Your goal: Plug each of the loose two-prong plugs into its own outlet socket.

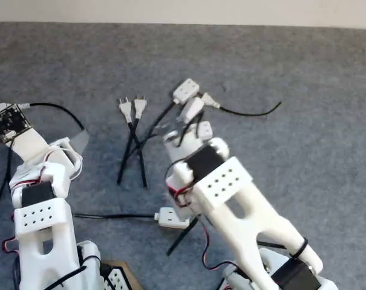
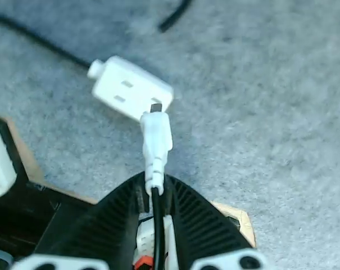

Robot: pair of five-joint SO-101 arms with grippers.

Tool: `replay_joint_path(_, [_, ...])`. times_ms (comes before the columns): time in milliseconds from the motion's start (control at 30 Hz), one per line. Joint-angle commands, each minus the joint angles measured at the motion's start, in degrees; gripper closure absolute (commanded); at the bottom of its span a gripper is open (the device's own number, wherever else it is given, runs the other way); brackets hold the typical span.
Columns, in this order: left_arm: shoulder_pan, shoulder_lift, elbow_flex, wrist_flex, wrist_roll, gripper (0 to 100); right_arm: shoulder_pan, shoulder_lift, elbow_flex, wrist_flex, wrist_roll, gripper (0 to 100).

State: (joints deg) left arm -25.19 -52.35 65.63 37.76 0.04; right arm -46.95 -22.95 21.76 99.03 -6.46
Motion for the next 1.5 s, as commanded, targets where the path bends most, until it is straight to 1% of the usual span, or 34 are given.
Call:
replay_joint_path(0, [1.45, 0.04, -1.1, -0.62, 0.09, 58, 2.33, -0.4, -3.3, -2.95, 10.99, 99.4])
replay_joint_path(33, [2.59, 0.13, -1.8, -0.44, 0.09, 58, 4.53, -0.4, -3.38, -5.49, 13.8, 99.4])
replay_joint_path(67, [3.91, 0.13, -2.51, 0.97, 0.09, 58, 6.81, -0.4, -3.3, -9.01, 13.98, 99.4])
replay_joint_path(133, [6.81, 0.92, -5.14, 5.45, 0.09, 58, 10.86, -0.4, -3.21, -16.92, 11.96, 99.4])
replay_joint_path(200, [9.45, 2.95, -9.8, 10.73, -1.05, 58, 12.62, -0.4, -2.07, -24.04, 10.64, 99.4])
replay_joint_path(267, [12.09, 6.2, -15.25, 15.74, -1.76, 58, 12.53, -0.66, 1.71, -31.69, 9.76, 99.4])
replay_joint_path(367, [15.69, 11.74, -22.73, 21.8, -1.76, 58, 9.19, -3.03, 11.65, -44.97, 9.67, 99.4])
replay_joint_path(433, [17.8, 15.52, -26.42, 23.47, -1.76, 55, 6.55, -5.85, 19.03, -52.53, 9.67, 99.4])
replay_joint_path(500, [19.03, 18.95, -29.14, 23.74, -1.76, 52, 4.7, -8.92, 25.1, -56.4, 9.67, 99.4])
replay_joint_path(667, [21.05, 24.13, -31.25, 21.36, -1.67, 51, 3.65, -17.36, 29.23, -56.04, 9.76, 99.4])
replay_joint_path(767, [23.34, 24.75, -30.99, 21.63, -1.67, 51, 3.65, -22.2, 30.64, -53.32, 9.76, 99.4])
replay_joint_path(900, [24.75, 24.75, -28.97, 20.48, -1.67, 51, 2.95, -26.15, 30.46, -49.8, 9.67, 99.4])
replay_joint_path(1133, [25.01, 24.75, -27.3, 20.22, -1.67, 51, 2.42, -27.03, 30.37, -49.27, 9.67, 99.4])
replay_joint_path(1267, [28.0, 24.66, -25.98, 20.22, -1.67, 51, 2.51, -27.03, 29.58, -49.27, 9.67, 99.4])
replay_joint_path(1333, [29.49, 24.66, -25.45, 20.31, -1.67, 51, 3.3, -27.03, 28.88, -49.01, 9.49, 99.4])
replay_joint_path(1467, [30.2, 24.66, -23.96, 20.31, -1.85, 51, 5.76, -27.03, 28.26, -49.01, 8.26, 99.4])
